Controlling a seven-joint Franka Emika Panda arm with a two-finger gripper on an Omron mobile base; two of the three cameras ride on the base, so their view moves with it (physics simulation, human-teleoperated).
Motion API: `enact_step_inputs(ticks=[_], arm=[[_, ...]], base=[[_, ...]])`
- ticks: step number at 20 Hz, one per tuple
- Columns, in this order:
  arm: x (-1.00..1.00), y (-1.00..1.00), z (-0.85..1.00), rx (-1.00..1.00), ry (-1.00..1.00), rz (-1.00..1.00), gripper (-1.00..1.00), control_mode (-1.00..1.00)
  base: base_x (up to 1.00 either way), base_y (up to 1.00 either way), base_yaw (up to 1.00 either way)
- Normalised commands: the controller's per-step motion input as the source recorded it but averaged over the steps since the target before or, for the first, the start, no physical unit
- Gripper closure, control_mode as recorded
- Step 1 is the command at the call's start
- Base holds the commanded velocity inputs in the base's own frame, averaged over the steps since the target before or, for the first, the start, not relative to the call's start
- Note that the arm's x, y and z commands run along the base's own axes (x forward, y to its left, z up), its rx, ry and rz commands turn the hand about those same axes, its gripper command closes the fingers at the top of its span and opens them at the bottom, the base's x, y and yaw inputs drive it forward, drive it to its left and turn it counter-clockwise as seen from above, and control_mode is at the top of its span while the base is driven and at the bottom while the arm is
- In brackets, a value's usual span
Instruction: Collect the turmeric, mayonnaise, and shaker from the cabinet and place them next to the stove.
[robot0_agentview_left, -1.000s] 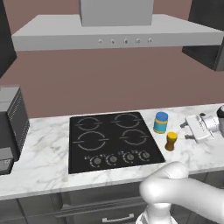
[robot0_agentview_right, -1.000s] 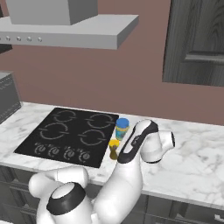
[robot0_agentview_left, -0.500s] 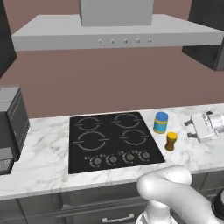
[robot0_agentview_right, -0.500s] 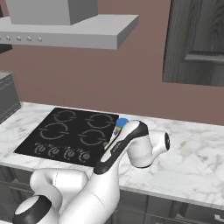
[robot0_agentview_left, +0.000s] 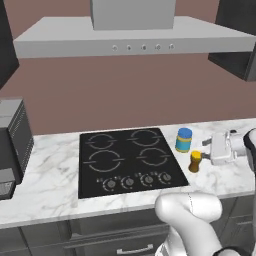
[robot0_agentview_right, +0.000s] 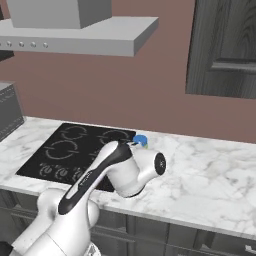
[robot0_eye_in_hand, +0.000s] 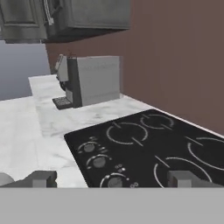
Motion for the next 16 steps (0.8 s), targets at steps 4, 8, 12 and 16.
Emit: enact_step_inputs(ticks=[4, 8, 12, 16], arm=[[-0.29, 0.73, 0.09, -0.03, 0.08, -0.20, -1.00, -1.00], [-0.33, 0.54, 0.06, -0.07, 0.12, -0.18, -1.00, -1.00], [-0.37, 0.57, 0.00, -0.10, 0.14, -0.18, -1.00, -1.00], [-0.40, 0.62, 0.00, -0.12, 0.15, -0.20, -1.00, -1.00]], base=[[0.00, 0.00, 0.00], [0.00, 0.00, 0.00], [0.00, 0.00, 0.00], [0.00, 0.00, 0.00]])
